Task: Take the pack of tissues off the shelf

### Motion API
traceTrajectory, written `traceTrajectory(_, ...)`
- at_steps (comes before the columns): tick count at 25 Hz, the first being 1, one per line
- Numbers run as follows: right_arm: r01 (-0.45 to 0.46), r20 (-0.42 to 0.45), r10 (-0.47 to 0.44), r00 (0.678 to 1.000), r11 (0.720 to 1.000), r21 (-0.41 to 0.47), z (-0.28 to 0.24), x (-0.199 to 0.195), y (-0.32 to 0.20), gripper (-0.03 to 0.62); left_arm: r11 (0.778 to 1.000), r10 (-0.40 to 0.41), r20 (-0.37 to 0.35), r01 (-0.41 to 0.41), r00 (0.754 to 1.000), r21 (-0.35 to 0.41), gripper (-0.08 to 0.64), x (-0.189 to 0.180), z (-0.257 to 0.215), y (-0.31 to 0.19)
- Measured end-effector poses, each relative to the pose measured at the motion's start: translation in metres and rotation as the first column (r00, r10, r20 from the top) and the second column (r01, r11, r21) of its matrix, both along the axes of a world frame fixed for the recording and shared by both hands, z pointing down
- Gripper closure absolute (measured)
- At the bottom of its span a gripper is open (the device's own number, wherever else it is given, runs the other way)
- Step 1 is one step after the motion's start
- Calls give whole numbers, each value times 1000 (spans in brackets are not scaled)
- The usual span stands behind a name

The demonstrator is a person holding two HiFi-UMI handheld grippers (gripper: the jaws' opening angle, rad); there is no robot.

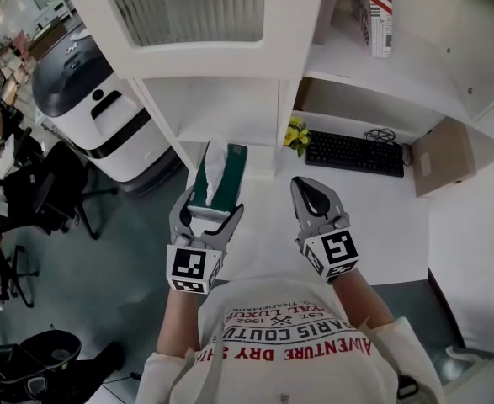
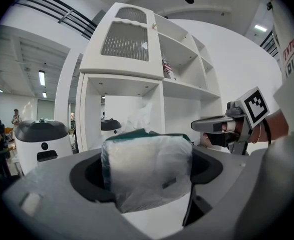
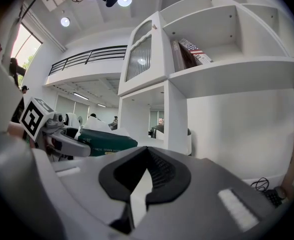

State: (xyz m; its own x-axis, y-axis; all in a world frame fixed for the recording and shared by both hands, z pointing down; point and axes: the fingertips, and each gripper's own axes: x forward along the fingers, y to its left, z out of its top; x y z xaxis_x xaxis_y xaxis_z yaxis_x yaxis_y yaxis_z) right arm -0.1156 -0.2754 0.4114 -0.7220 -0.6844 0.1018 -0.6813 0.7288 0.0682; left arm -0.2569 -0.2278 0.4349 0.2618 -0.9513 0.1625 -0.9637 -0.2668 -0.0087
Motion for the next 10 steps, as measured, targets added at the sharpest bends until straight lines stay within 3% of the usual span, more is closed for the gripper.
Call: traceTrajectory(10, 7, -11, -7, 1000, 1000, -2, 1, 2, -1, 592, 1000, -8, -13, 8, 1000, 5, 133, 3, -3, -3)
